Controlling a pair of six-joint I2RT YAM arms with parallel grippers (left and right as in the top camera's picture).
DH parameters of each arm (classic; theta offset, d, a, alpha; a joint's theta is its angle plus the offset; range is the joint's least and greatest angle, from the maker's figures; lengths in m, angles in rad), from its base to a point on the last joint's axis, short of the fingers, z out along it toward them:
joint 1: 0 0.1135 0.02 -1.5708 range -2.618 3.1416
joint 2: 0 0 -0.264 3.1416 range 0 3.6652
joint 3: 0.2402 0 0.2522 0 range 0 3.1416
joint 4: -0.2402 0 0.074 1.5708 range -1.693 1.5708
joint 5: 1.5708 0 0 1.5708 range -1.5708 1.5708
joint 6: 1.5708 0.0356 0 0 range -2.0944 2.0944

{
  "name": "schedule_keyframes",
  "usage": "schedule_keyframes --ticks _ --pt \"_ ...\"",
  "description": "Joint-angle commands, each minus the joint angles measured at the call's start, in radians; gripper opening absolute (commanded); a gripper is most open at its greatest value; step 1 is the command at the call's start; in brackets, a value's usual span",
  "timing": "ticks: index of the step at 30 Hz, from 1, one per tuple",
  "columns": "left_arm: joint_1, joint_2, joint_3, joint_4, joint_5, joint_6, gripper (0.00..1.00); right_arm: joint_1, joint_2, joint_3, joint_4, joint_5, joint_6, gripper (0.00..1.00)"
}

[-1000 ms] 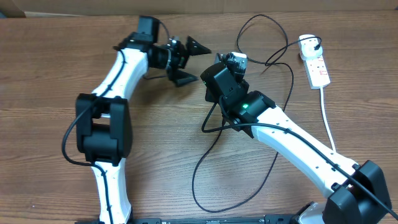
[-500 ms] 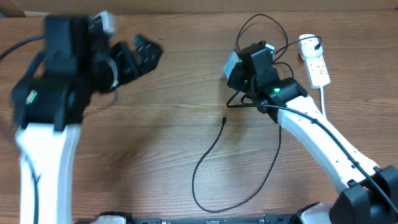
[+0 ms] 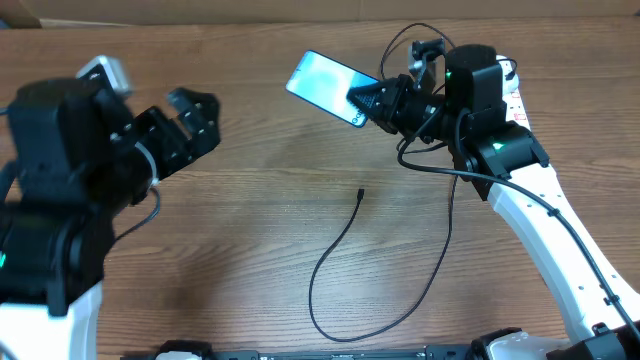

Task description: Plug charger to phone and switch on socket

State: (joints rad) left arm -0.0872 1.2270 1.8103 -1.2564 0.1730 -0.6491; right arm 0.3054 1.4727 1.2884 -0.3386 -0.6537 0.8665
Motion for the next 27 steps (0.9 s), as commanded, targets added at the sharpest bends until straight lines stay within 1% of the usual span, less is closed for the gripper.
schedule_keyframes --ticks 1,4,5,7,9,13,17,23,25,27 --pt "0.002 0.089 -0.003 0.034 0.291 -0.024 1.0 -0.01 -0.031 0.022 0.095 -0.244 0.151 0.04" --pt "-0.005 0.149 -0.003 0.092 0.453 0.045 1.0 -0.01 -0.031 0.022 0.137 -0.266 0.227 0.04" --pt "-0.021 0.183 -0.003 0.135 0.494 0.041 1.0 -0.01 -0.031 0.022 0.174 -0.266 0.287 0.04" --pt "-0.039 0.203 -0.003 0.178 0.512 0.034 1.0 -0.01 -0.031 0.022 0.209 -0.264 0.333 0.04" --pt "-0.058 0.217 -0.003 0.213 0.515 -0.009 1.0 -0.01 -0.031 0.022 0.254 -0.259 0.378 0.04" --pt "-0.064 0.235 -0.003 0.234 0.489 -0.141 1.0 -0.01 -0.031 0.022 0.335 -0.244 0.503 0.04" --pt "-0.064 0.245 -0.003 0.275 0.49 -0.232 1.0 -0.009 -0.031 0.022 0.338 -0.207 0.581 0.04" --pt "-0.064 0.251 -0.003 0.344 0.477 -0.413 0.99 -0.008 -0.031 0.022 0.373 -0.166 0.69 0.04" --pt "-0.064 0.256 -0.003 0.346 0.454 -0.489 0.95 -0.005 -0.031 0.022 0.414 -0.149 0.746 0.04" --pt "-0.064 0.262 -0.003 0.347 0.444 -0.532 0.9 0.003 -0.031 0.022 0.441 -0.134 0.783 0.04"
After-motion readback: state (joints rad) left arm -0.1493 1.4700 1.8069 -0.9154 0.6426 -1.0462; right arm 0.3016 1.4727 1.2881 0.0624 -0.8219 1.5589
